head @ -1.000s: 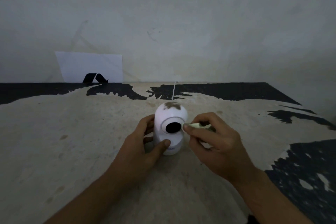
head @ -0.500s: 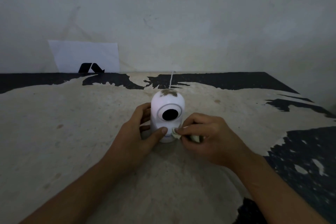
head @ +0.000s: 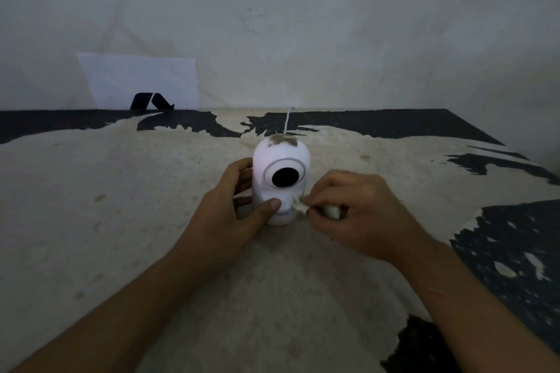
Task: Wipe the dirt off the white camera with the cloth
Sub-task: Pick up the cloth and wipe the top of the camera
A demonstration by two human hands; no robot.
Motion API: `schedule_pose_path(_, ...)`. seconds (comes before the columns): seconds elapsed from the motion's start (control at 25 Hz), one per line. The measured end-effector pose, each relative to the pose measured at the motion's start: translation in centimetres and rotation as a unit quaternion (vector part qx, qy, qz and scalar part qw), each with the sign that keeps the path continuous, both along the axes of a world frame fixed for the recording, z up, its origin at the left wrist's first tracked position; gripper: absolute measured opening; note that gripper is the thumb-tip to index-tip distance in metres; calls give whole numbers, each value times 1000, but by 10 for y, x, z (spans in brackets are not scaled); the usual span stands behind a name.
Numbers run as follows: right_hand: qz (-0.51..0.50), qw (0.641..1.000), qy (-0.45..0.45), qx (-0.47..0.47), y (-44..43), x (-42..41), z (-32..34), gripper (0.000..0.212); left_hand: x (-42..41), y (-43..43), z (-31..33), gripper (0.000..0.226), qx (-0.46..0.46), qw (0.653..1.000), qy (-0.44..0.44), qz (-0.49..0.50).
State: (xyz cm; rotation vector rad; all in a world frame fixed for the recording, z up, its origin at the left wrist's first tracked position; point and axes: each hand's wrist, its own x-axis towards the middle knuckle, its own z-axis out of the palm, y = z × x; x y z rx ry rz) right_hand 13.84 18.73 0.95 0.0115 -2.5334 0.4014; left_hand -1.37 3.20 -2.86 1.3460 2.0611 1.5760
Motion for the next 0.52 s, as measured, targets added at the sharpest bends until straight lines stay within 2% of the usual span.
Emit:
schedule_pose_path(0.12,-82,988,119,-61,9,2,5,15,0,0,1,71,-4,1000,-5,-4)
schedule_pose_path(0.2,-99,981,144,-90,6,0,3,15,1,0,2,73,-5,1000,0,-4)
schedule_pose_path(0.4,-69,994,-24,-77,-3,-3,-8,9,3,0,2,76,-8,1000,13,4)
schedule_pose_path(0.52,-64,990,36,-121,0,-3,-3,6,3,0,3,75,-12,1000,15,5)
